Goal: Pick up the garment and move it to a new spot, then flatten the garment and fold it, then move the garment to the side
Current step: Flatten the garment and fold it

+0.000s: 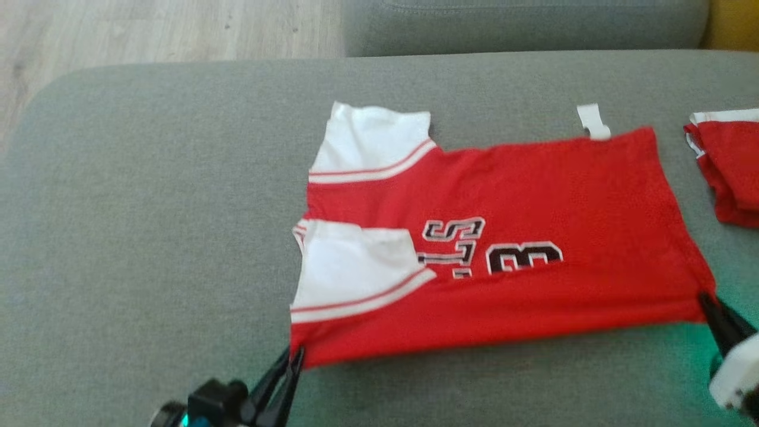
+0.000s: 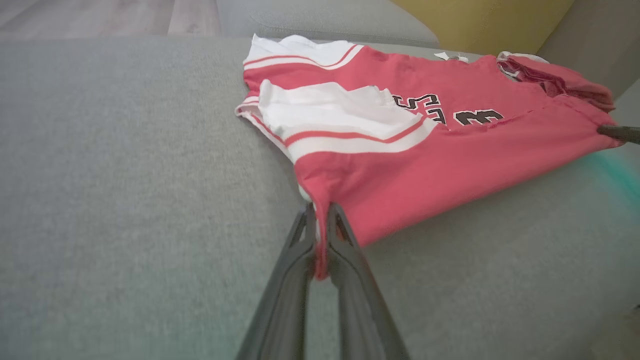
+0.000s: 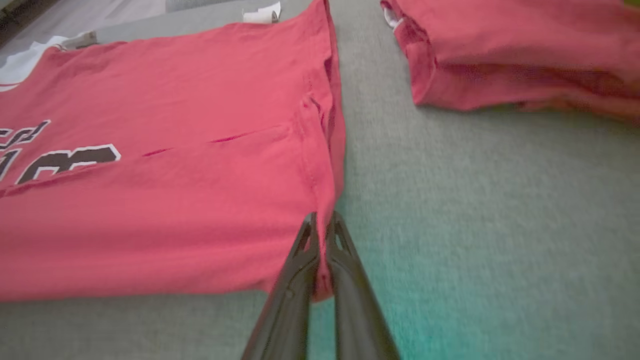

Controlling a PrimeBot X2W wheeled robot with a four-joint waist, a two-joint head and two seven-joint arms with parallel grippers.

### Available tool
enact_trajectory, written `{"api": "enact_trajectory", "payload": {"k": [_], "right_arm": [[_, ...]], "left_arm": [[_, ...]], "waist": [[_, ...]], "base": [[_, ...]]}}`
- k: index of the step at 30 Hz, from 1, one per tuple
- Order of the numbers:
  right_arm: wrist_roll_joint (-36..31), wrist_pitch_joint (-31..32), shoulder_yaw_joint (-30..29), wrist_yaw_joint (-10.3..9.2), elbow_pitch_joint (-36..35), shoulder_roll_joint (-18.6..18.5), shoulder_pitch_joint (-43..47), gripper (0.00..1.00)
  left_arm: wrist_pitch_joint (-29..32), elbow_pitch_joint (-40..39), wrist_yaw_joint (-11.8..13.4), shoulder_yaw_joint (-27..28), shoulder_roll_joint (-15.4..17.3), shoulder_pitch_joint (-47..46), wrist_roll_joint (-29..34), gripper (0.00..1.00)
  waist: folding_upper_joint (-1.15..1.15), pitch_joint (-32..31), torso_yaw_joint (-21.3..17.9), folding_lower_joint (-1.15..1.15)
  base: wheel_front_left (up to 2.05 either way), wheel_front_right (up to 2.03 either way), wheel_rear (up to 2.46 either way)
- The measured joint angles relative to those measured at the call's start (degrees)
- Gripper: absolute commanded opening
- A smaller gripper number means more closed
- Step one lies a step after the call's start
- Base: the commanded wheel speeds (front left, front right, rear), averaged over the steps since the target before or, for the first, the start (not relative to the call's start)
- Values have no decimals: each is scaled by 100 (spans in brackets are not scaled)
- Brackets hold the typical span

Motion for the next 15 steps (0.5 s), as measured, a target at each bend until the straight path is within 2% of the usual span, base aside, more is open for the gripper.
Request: {"api": "enact_trajectory", "payload": {"k": [4, 9, 10, 11, 12, 13, 14, 15], "right_arm": [[-22, 119, -243, 0, -244, -9, 501, 0], [-232, 294, -599, 0, -566, 200, 875, 0], [-283, 318, -677, 0, -630, 254, 936, 25], [-316, 354, -733, 0, -697, 296, 992, 57], [-332, 402, -794, 0, -767, 337, 1044, 100], [-379, 421, -867, 0, -831, 385, 1092, 100], [-428, 452, -936, 0, -891, 434, 1112, 100], [-459, 480, -987, 0, -969, 464, 1129, 100]], "left_arm": [[38, -225, 119, -44, 60, 326, -22, 0], [44, -222, 136, -79, 91, 350, -21, 0], [45, -193, 109, -99, 93, 348, -21, 0], [47, -165, 108, -122, 94, 347, -21, 0], [93, -137, 108, -142, 98, 342, -20, 29], [132, -103, 109, -157, 100, 331, -15, 87], [147, -80, 113, -156, 102, 326, -14, 100], [175, -76, 115, -155, 110, 311, -14, 100]], "waist": [[0, -42, 43, 0], [0, -52, 54, 1], [0, -55, 51, 0], [0, -57, 46, 0], [0, -56, 38, 0], [0, -54, 26, 1], [0, -53, 8, 1], [0, -48, -9, 0]], "base": [[0, 0, 0], [0, 0, 0], [0, 0, 0], [0, 0, 0], [0, 0, 0], [0, 0, 0], [0, 0, 0], [0, 0, 0]]}}
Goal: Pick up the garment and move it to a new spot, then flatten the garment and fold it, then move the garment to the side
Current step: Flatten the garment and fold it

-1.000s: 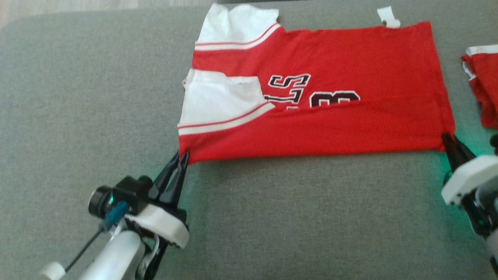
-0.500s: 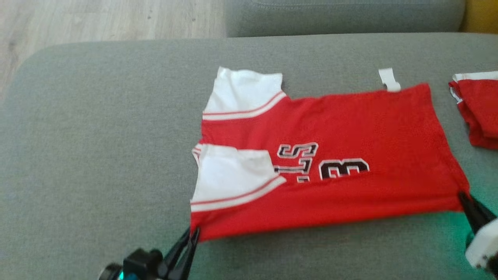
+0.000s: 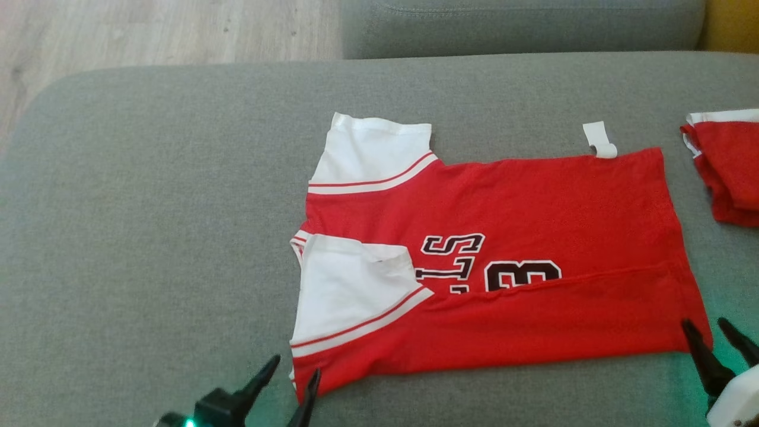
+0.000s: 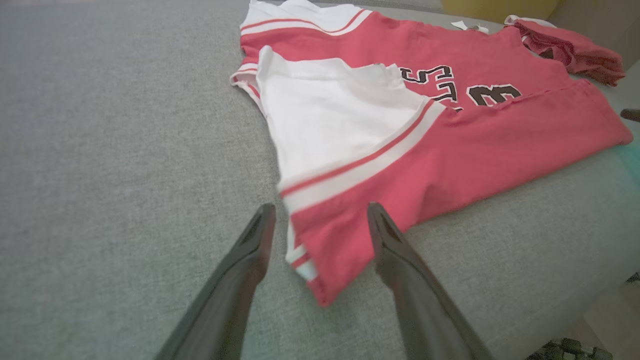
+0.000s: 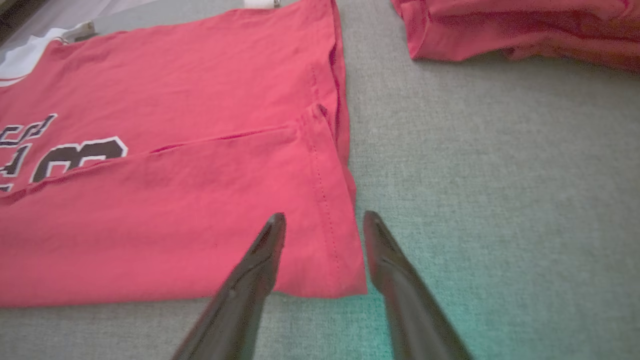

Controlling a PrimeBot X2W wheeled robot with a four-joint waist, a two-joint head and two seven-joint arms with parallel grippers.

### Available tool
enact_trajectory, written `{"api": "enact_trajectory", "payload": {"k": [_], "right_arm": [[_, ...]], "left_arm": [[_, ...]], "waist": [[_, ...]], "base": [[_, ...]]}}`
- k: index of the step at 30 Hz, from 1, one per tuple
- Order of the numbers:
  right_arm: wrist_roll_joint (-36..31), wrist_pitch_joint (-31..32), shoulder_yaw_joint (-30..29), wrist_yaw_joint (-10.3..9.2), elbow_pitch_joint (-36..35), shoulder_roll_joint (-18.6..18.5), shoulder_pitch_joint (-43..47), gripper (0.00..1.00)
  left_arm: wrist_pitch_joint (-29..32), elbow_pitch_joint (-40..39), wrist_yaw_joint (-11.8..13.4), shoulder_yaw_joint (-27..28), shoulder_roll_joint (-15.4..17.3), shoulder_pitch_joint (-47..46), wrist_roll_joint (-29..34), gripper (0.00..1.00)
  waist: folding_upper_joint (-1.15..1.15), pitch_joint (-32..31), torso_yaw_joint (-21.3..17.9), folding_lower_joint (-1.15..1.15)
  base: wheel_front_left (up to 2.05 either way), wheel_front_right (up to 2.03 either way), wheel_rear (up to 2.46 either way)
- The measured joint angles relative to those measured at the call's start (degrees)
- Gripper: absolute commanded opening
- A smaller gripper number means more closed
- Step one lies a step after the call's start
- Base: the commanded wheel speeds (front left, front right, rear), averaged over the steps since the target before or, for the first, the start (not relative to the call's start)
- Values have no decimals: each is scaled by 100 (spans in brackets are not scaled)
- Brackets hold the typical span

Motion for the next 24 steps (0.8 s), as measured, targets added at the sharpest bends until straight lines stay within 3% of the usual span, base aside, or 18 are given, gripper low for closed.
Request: {"api": "enact_trajectory", "payload": {"k": [5, 11, 17, 24], "right_arm": [[-96, 129, -266, 0, -514, 58, 75, 100], [-408, 328, -503, 0, -1250, 208, 22, 100], [-633, 488, -417, 0, -1730, 342, -455, 100], [-659, 490, 9, 0, -1911, 356, -1172, 100]], "left_arm": [[145, -88, -4, 14, 134, -490, 230, 100], [648, -57, -560, 322, 280, -2495, 307, 100], [1383, 946, -1224, 444, 214, -4226, -232, 100], [2045, 2124, -1373, 249, 283, -5481, -504, 100]], "waist": [[0, 125, -74, 1], [0, 437, -202, 2], [0, 841, -449, 2], [0, 1265, -897, 2]], "base": [[0, 0, 0], [0, 0, 0], [0, 0, 0], [0, 0, 0]]}}
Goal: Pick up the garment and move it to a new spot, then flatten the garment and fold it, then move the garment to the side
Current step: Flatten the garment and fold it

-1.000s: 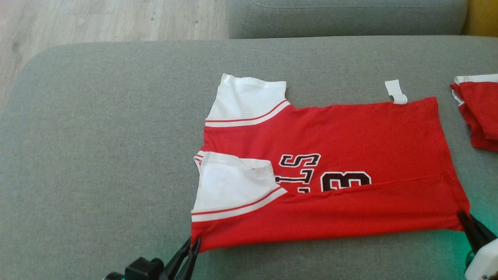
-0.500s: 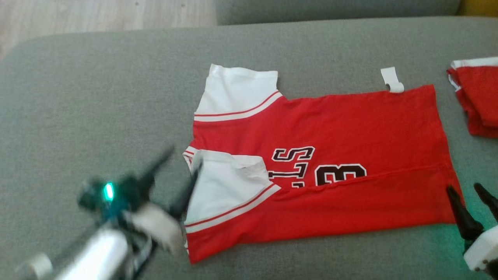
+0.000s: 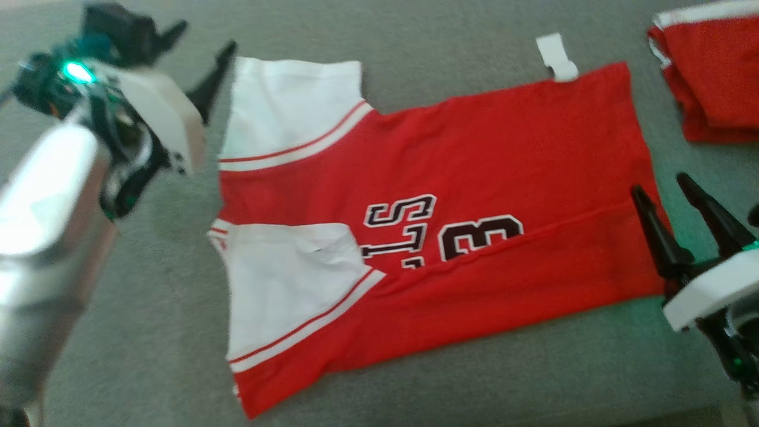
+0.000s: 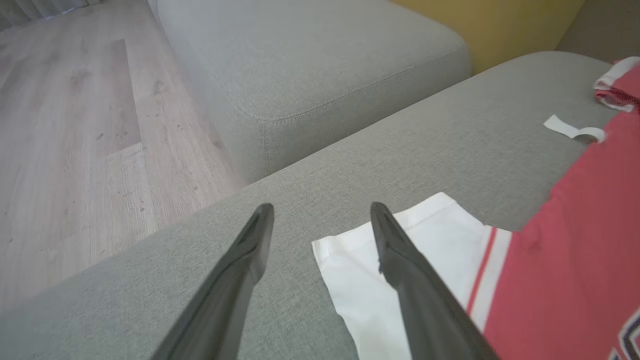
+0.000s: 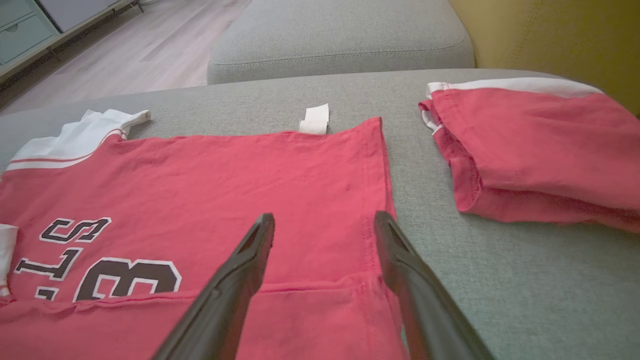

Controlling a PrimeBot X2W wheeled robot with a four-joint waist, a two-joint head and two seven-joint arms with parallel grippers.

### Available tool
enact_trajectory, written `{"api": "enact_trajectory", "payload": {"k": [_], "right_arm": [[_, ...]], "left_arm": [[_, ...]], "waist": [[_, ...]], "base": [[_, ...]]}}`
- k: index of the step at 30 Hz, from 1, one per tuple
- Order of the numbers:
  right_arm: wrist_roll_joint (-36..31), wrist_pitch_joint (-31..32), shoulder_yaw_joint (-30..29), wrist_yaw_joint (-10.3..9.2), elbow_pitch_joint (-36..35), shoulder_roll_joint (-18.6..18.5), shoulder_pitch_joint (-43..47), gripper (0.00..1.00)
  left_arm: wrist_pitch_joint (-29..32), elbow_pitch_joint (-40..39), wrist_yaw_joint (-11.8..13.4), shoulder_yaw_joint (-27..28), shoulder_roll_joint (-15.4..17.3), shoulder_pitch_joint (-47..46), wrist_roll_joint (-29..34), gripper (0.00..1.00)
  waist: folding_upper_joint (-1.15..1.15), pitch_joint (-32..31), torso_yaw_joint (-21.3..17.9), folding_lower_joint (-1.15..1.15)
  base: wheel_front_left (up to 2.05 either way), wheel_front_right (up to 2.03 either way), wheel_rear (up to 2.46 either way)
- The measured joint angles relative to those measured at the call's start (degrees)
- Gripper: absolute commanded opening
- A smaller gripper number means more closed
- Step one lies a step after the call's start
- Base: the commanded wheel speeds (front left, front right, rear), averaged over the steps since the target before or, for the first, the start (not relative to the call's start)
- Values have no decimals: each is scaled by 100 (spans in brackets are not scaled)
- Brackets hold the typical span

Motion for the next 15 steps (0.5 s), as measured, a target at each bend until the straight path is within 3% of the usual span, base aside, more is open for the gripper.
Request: {"api": "enact_trajectory", "payload": {"k": [5, 15], "right_arm": [[16, -121, 307, 0, 119, 1, -365, 100], [162, -430, 482, 0, 538, -4, -562, 100]], "left_arm": [[341, 726, -43, -318, 151, -573, -388, 100], [570, 1260, -43, -1039, 668, -732, -970, 100]], "waist": [[0, 316, -409, 0], [0, 666, -915, -1]], "base": [[0, 0, 0], [0, 0, 0]]}}
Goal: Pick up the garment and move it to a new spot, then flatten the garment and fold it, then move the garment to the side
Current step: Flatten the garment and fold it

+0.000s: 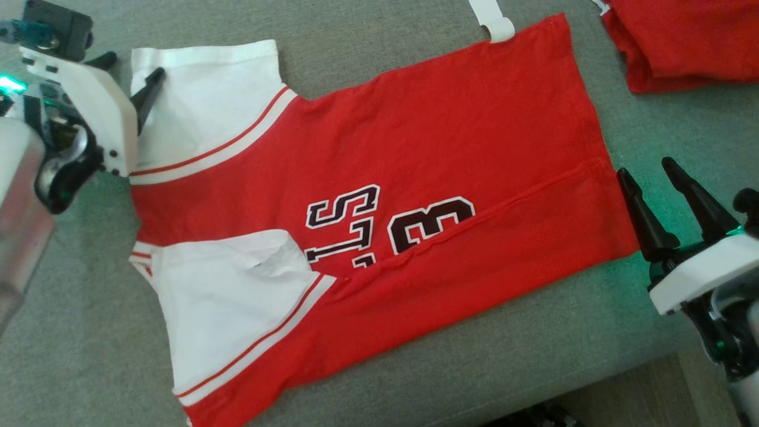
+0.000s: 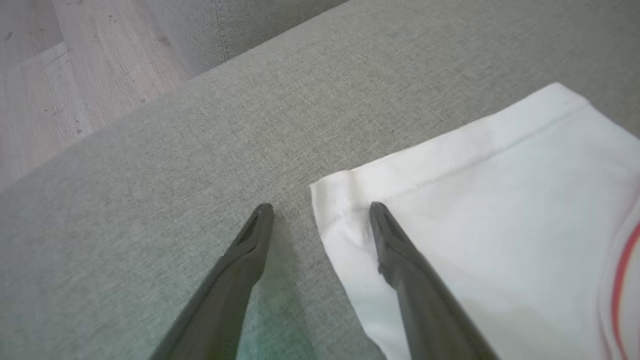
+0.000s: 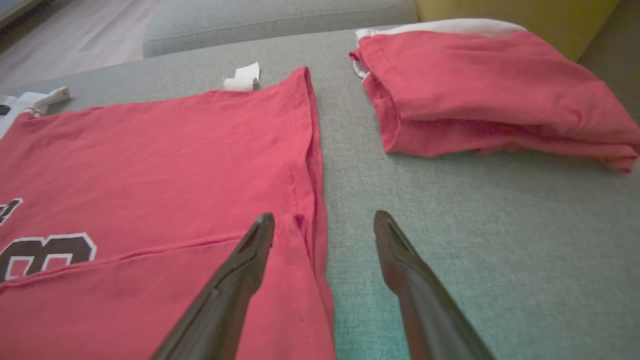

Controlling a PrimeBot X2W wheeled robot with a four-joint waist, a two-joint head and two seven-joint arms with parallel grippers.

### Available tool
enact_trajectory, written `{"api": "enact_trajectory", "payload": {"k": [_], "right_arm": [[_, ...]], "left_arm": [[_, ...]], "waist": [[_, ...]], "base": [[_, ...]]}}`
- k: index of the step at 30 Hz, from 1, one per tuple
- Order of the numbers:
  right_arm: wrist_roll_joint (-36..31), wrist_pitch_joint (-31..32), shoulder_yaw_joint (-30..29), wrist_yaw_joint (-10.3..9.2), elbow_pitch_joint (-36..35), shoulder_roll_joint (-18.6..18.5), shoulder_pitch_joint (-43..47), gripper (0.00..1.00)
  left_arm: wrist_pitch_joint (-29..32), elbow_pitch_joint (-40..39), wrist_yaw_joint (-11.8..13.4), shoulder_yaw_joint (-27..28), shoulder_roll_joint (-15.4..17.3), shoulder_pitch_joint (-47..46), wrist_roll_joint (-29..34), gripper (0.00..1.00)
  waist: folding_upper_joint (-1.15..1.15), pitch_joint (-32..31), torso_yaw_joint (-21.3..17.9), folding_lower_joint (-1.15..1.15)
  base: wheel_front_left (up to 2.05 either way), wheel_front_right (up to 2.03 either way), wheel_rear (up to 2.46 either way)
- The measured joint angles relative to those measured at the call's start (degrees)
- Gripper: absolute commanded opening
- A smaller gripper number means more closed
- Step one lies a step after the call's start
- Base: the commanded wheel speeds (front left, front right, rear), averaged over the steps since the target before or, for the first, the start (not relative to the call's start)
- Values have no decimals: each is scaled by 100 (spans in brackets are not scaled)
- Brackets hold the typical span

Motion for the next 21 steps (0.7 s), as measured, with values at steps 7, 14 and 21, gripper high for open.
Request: {"api": "enact_trajectory", "payload": {"k": [7, 14, 21], "right_arm": [[8, -105, 54, 0, 160, -18, -159, 100], [8, -156, 130, 0, 250, -26, -243, 100], [14, -207, 133, 0, 336, -64, -322, 100]], "left_arm": [[-190, 213, 0, -181, 77, -227, -86, 100], [-233, 419, -1, -242, 60, -371, -125, 80], [-190, 218, 0, -398, 58, -368, -534, 0]], "waist": [[0, 70, -43, -1], [0, 118, -36, 0], [0, 132, -9, 0]], "base": [[0, 0, 0], [0, 0, 0], [0, 0, 0]]}}
